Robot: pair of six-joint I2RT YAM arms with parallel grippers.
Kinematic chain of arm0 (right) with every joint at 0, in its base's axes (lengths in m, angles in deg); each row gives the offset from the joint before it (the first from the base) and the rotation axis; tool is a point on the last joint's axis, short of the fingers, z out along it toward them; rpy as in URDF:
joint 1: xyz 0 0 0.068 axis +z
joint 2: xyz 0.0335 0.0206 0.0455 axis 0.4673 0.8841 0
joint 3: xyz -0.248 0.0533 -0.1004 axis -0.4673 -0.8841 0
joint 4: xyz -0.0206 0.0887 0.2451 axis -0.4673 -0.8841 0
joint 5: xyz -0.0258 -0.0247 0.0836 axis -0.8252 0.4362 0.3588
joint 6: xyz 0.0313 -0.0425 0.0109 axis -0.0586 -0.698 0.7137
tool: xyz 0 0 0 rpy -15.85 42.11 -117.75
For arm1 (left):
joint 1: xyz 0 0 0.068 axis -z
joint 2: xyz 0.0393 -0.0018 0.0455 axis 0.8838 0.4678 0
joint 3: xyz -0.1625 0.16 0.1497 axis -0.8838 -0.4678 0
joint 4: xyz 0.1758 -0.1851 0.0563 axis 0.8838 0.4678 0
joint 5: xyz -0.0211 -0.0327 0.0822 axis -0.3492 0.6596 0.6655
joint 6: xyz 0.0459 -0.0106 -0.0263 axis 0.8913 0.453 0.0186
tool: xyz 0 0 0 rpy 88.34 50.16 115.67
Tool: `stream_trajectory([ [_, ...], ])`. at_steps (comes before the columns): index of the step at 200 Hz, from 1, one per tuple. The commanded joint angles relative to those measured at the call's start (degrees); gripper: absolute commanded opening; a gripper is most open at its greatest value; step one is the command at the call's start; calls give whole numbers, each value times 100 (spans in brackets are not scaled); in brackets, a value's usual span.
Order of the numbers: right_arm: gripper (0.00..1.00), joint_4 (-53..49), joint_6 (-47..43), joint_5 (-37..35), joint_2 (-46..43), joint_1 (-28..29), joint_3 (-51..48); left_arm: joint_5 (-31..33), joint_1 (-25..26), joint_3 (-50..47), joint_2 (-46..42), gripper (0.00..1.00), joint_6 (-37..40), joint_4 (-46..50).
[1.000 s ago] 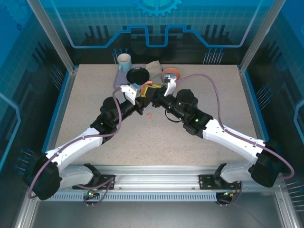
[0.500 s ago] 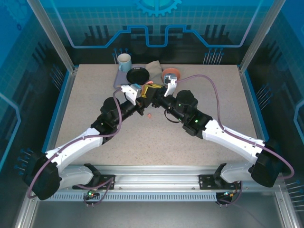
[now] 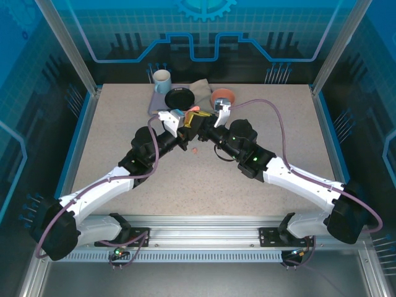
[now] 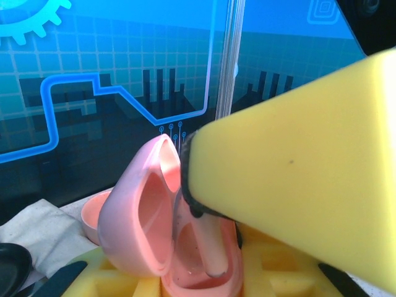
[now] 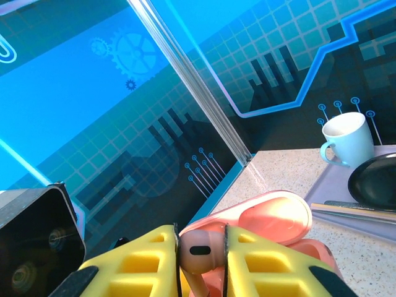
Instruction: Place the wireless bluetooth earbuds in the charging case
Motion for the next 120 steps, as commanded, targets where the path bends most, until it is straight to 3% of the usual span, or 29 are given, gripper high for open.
stream_trajectory([
  [1,19,75,58,15,-74,92,-132,73,54,279,-141,0,38,-240],
  [79,18,-91,31,85,-133,169,-302,103,51,319,-142,0,65,-197],
  [120,17,-263,-399,302,-103,202,-193,16,49,348,-150,0,94,-161],
])
